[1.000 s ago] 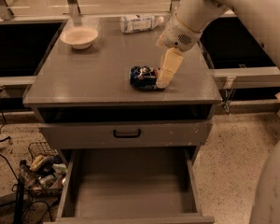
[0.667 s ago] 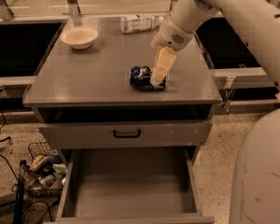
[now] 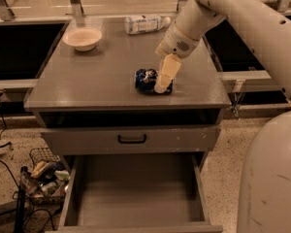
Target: Place pepsi can into middle drawer
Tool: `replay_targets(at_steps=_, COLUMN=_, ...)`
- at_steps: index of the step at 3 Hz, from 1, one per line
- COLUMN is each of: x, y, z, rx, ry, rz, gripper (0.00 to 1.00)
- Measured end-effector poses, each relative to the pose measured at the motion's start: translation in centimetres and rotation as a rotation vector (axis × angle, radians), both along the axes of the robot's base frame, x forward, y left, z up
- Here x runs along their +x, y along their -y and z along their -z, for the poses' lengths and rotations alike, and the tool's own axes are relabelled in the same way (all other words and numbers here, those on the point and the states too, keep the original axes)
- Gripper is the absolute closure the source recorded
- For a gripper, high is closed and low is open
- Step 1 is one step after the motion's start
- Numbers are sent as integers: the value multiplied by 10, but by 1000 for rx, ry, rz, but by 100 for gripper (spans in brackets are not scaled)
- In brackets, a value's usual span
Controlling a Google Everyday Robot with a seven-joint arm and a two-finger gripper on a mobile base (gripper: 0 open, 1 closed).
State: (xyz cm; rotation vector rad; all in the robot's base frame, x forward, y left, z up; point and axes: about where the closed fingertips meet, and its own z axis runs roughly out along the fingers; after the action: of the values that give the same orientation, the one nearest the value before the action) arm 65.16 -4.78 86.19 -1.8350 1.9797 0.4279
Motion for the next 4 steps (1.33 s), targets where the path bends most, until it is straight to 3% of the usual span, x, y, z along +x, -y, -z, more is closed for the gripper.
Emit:
replay_targets(at_steps=1, x=-4, y=-4, z=20, rx=17, ry=-36, rz=-6, gripper=0)
replay_targets(at_steps=2, x=-4, y=-4, z=20, rx=17, ry=-36, rz=-6, gripper=0)
replay_targets(at_steps=3, x=-4, y=-4, z=20, rx=17, ry=-36, rz=-6, gripper=16)
replay_targets(at_steps=4, x=-4, y=-4, z=20, rx=17, ry=-36, rz=-6, gripper=38)
